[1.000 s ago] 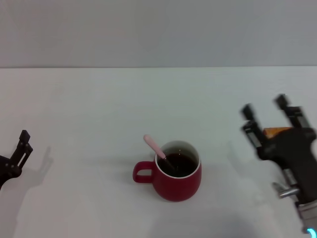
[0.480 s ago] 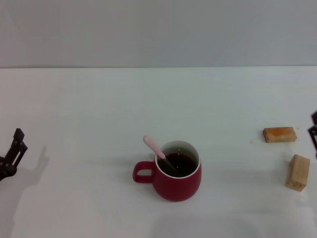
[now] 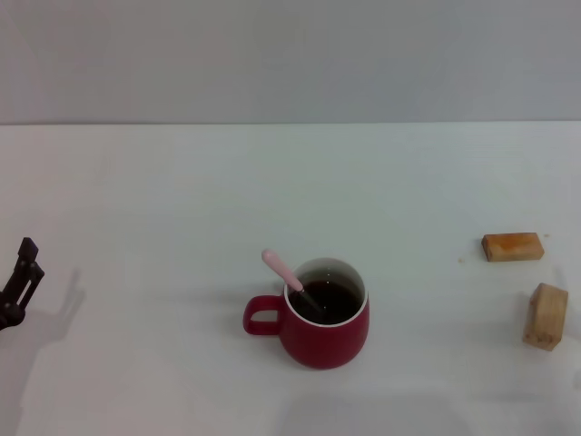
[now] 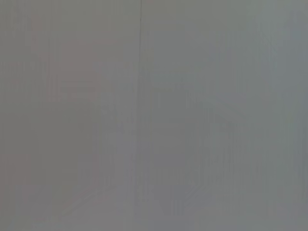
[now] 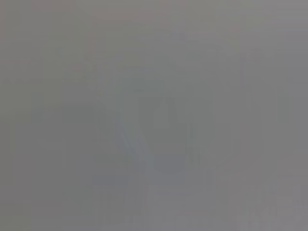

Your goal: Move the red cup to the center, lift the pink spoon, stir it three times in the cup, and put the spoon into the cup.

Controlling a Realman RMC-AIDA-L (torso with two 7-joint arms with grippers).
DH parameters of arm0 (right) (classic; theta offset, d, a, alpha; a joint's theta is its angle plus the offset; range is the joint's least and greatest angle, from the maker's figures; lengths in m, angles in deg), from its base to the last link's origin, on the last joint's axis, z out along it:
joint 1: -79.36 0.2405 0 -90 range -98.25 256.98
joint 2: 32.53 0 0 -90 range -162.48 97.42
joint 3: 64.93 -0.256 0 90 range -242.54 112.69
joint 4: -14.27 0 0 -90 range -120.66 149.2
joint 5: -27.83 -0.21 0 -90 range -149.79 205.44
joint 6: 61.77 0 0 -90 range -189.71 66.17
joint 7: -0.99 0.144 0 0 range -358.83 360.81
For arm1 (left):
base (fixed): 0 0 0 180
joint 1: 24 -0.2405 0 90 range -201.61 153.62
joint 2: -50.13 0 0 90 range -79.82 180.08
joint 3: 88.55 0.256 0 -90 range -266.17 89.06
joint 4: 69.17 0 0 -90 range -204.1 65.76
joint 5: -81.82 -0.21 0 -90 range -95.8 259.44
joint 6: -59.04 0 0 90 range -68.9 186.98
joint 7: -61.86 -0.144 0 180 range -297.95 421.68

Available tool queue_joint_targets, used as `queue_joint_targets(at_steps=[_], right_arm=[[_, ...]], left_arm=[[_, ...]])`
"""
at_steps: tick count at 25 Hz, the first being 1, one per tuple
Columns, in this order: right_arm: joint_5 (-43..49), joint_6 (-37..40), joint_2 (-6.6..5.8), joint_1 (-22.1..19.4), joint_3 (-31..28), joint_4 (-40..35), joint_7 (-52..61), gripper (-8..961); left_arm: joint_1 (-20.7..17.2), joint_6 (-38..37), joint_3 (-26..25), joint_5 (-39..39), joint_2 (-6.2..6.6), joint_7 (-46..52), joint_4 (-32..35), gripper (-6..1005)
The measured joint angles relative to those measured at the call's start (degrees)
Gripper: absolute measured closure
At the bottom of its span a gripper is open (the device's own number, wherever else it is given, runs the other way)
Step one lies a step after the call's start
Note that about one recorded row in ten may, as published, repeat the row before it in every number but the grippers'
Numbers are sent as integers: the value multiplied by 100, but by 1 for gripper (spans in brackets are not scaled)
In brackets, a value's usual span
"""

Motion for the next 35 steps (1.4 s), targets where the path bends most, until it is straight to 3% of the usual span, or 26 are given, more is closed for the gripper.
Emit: queue_joint_targets(at_steps=[8, 12, 35], right_arm=[[87, 209, 9, 85, 250, -394, -142, 330], [97, 223, 17, 123, 313, -250, -665, 331], [-35, 155, -9, 168, 187, -270, -303, 331]], left_arm=[[26, 5, -60, 0, -22, -106, 47, 148], [-2, -8, -70, 0, -22, -210, 25, 148], [-132, -181, -139, 68, -44, -457, -27, 148]])
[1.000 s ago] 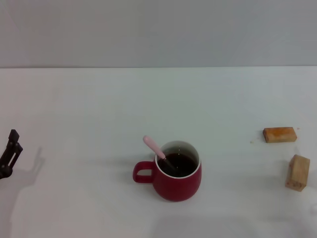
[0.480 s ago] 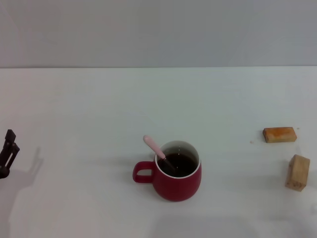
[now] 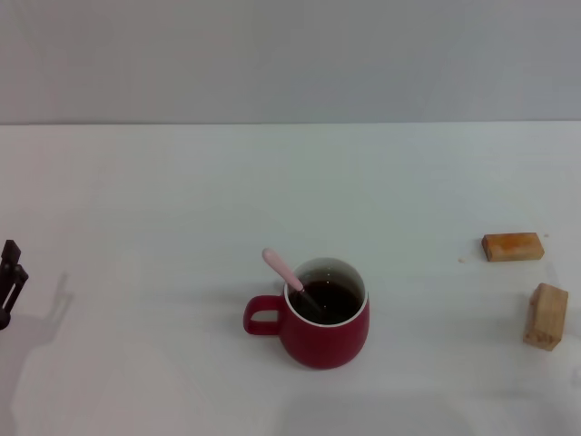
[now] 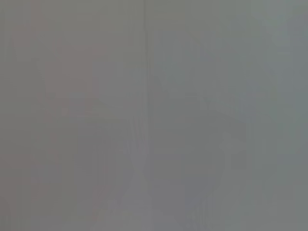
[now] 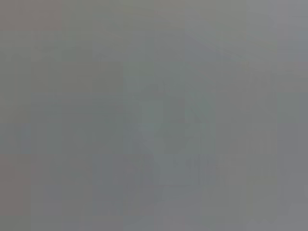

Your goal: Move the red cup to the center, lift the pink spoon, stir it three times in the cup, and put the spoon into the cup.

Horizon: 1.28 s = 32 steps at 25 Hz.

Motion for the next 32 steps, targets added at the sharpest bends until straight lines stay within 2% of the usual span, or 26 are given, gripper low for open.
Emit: queue_joint_targets(at_steps=[15, 32], right_arm=[[-87, -137, 9, 5, -271, -55, 51, 330], [-341, -225, 11, 33, -203, -76, 405, 331]], left_arm=[[-6, -100, 0, 67, -4, -6, -61, 148], [-8, -71, 0, 73, 4, -17, -55, 148]])
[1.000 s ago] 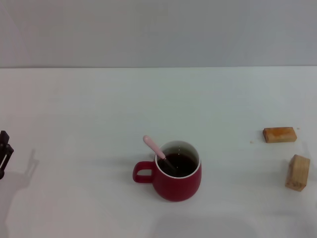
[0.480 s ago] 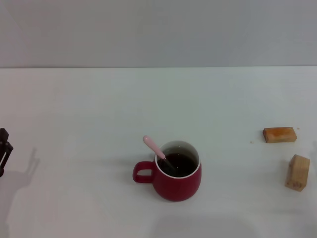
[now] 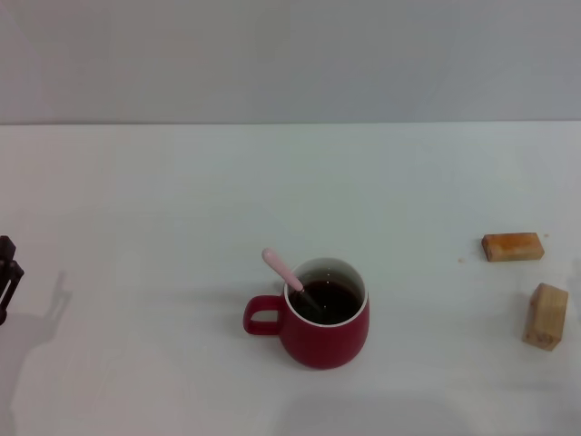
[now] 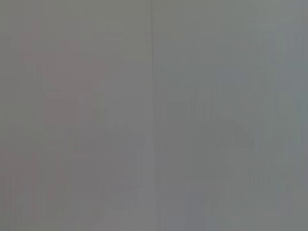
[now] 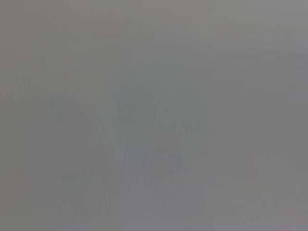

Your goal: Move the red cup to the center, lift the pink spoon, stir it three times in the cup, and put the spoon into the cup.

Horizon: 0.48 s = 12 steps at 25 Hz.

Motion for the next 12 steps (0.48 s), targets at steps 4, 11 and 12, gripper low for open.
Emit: queue_joint_targets(at_steps=[4, 11, 12], right_arm=[[0, -6, 1, -2, 2, 0, 0, 331], [21, -7, 4, -29, 15, 0, 7, 330], [24, -7, 5, -37, 18, 0, 7, 330]], left_arm=[[-20, 0, 0, -1, 0, 0, -6, 148], [-66, -33, 3, -1, 0, 0, -6, 148], [-66, -33, 3, -1, 0, 0, -6, 148]])
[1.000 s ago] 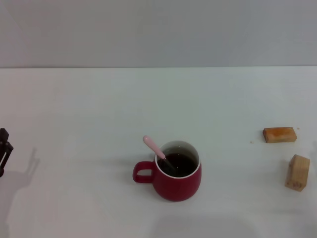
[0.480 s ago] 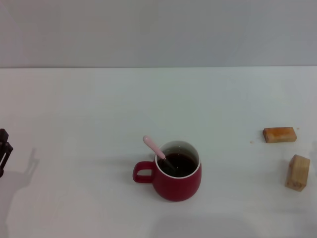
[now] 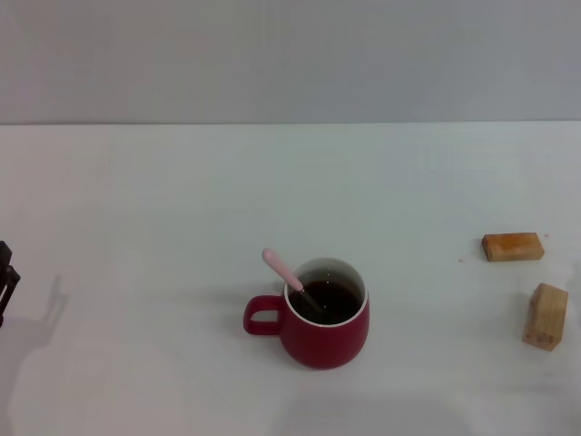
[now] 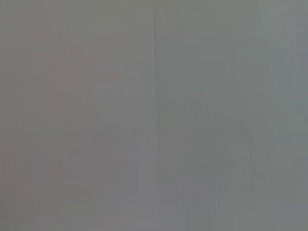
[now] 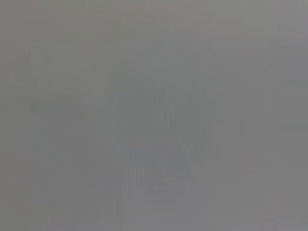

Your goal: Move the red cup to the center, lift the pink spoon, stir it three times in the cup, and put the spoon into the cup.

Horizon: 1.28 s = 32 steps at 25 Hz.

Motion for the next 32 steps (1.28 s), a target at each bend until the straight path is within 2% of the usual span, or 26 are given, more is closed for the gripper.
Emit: queue_joint_targets(at_steps=[32], right_arm=[[13, 135, -14, 39, 20, 31, -37, 331]], left_arm=[[-118, -109, 39, 0, -1, 0, 0, 149]])
